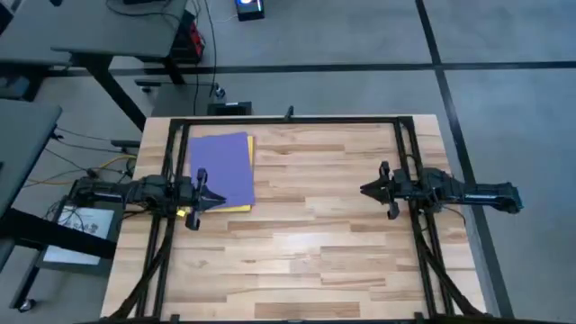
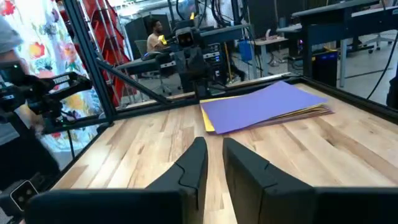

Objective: Organize paper

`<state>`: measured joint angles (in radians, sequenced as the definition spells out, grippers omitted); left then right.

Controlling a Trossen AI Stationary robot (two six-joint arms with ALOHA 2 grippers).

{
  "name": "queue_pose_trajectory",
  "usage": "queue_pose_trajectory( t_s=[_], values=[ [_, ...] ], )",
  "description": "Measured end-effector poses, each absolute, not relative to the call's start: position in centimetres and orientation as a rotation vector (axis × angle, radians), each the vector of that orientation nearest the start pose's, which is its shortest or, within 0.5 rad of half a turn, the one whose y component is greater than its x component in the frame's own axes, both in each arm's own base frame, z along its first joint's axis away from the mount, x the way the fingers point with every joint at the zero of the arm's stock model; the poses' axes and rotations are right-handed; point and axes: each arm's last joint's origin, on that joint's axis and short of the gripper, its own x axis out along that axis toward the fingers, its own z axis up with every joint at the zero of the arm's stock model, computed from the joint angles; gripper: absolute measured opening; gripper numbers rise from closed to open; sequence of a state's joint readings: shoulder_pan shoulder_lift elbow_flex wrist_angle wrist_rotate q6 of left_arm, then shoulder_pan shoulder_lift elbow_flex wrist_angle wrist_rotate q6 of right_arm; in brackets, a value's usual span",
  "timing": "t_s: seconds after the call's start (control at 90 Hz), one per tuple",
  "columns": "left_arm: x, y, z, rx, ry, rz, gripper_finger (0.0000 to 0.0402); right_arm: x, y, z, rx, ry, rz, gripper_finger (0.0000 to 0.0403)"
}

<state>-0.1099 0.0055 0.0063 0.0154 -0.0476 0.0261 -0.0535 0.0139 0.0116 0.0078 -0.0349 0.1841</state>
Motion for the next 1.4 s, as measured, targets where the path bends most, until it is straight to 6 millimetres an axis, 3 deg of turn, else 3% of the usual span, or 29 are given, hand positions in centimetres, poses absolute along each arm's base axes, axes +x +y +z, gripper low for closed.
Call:
queue_pose_trajectory(
  t_s=[0.944,1.4],
  values=[
    [9.7,-0.9,16.7,0.024,-0.017,-0.062,0.0017,9.8,-0.4,16.7,0.182,-0.007,-0.019,0.0045],
    [9.7,-0.9,16.7,0.025,-0.017,-0.062,0.0017,9.7,-1.6,16.8,0.015,-0.024,-0.192,0.0045]
  ],
)
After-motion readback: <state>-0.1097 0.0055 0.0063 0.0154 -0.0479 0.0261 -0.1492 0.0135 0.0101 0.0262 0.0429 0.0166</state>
